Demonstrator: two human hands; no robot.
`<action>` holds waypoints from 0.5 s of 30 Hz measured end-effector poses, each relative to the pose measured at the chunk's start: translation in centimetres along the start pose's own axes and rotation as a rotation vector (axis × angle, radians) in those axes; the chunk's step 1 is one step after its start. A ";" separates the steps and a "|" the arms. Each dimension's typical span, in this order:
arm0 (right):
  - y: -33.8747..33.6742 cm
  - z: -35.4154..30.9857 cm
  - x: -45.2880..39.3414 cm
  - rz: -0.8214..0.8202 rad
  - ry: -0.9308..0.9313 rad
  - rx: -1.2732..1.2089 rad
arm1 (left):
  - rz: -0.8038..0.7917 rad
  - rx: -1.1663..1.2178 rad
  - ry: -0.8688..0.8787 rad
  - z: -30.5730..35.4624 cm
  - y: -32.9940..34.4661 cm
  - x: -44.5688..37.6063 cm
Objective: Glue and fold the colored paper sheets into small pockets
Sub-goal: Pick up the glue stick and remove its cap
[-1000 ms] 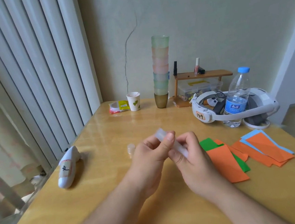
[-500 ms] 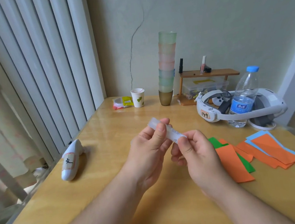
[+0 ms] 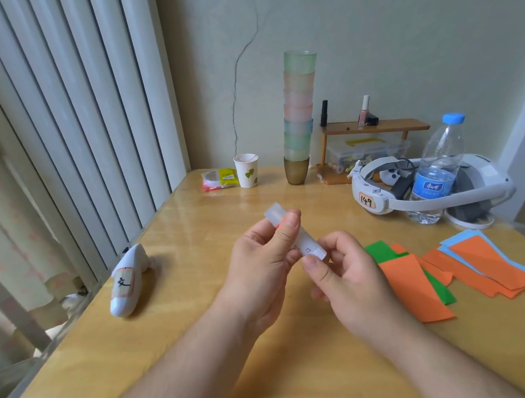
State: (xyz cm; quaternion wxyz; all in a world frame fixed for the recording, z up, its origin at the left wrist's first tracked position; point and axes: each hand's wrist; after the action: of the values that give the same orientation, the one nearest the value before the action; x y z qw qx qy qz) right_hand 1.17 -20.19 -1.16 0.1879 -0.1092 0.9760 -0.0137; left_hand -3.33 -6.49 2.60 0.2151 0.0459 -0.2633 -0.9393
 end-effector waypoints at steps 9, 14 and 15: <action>0.2 -1.2 0.2 -0.098 0.486 -0.348 | 0.013 -0.033 0.004 -0.4 -0.2 -0.1; 0.2 -0.5 0.1 -0.038 0.247 -0.182 | 0.029 -0.022 0.026 -0.2 -0.5 -0.5; 0.2 -0.3 0.1 -0.040 0.231 -0.165 | 0.026 -0.028 0.025 -0.3 -0.6 -0.7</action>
State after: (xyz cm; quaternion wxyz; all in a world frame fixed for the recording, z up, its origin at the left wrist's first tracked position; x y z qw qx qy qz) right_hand 0.93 -20.03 -0.90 0.0644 -0.1415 0.9866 0.0502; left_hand -2.89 -5.85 1.98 0.2309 0.0510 -0.2478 -0.9395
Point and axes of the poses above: each hand's wrist, its own x-axis away from the middle knuckle, its own y-axis out of the palm, z = x × y, and after that the axes turned 14 degrees about z, right-handed
